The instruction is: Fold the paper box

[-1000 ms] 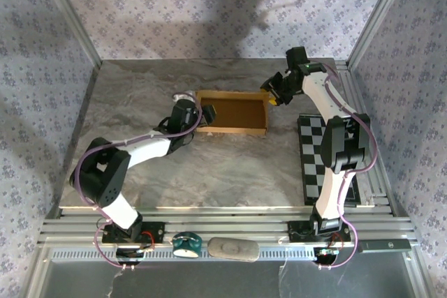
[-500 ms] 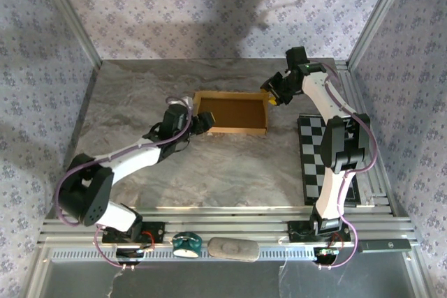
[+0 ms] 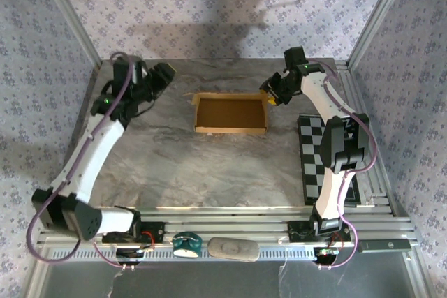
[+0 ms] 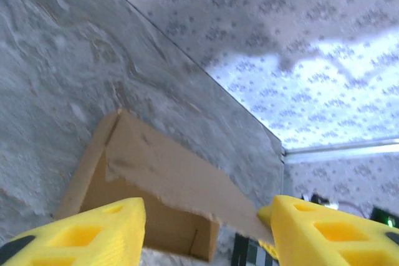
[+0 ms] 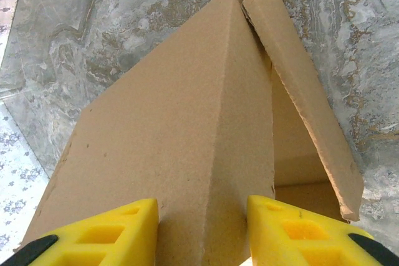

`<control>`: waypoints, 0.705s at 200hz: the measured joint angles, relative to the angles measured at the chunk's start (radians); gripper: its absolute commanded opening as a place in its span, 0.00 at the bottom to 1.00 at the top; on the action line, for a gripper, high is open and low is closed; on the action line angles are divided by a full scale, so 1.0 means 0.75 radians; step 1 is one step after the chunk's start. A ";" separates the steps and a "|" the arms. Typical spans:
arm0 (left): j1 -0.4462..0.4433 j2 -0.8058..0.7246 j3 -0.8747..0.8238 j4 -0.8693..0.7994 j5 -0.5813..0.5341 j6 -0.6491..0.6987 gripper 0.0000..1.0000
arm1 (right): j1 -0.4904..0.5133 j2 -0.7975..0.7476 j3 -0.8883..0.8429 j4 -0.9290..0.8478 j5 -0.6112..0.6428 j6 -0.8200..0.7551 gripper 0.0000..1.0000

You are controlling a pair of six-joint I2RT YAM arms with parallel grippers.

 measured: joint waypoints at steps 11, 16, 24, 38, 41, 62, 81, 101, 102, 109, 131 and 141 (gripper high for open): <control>0.030 0.116 0.117 -0.057 0.039 0.019 0.59 | 0.004 0.000 -0.006 0.001 0.000 -0.005 0.41; 0.037 0.179 0.169 -0.082 0.059 0.030 0.59 | 0.006 0.000 -0.009 0.003 0.000 -0.008 0.41; 0.043 0.274 0.234 -0.113 0.094 0.042 0.59 | 0.009 0.000 -0.012 0.003 0.001 -0.009 0.41; 0.047 0.433 0.321 -0.160 0.152 0.055 0.61 | 0.015 0.000 -0.013 0.003 0.003 -0.014 0.40; 0.047 0.474 0.339 -0.172 0.163 0.058 0.61 | 0.016 0.000 -0.013 0.003 0.005 -0.014 0.40; 0.044 0.659 0.408 -0.247 0.220 0.060 0.61 | 0.022 0.001 -0.013 0.003 0.010 -0.019 0.40; 0.037 0.748 0.413 -0.304 0.255 0.058 0.61 | 0.023 0.002 -0.013 0.003 0.010 -0.019 0.40; 0.025 0.776 0.411 -0.316 0.282 0.051 0.61 | 0.025 0.008 -0.013 0.004 0.011 -0.019 0.40; 0.025 0.776 0.411 -0.316 0.283 0.051 0.60 | 0.025 0.008 -0.013 0.003 0.011 -0.019 0.40; 0.022 0.776 0.409 -0.310 0.290 0.044 0.59 | 0.025 0.011 -0.013 0.004 0.012 -0.019 0.40; 0.010 0.776 0.397 -0.280 0.316 0.032 0.55 | 0.025 0.013 -0.013 0.004 0.015 -0.019 0.40; -0.003 0.776 0.378 -0.263 0.326 0.021 0.51 | 0.025 0.013 -0.013 0.004 0.014 -0.019 0.40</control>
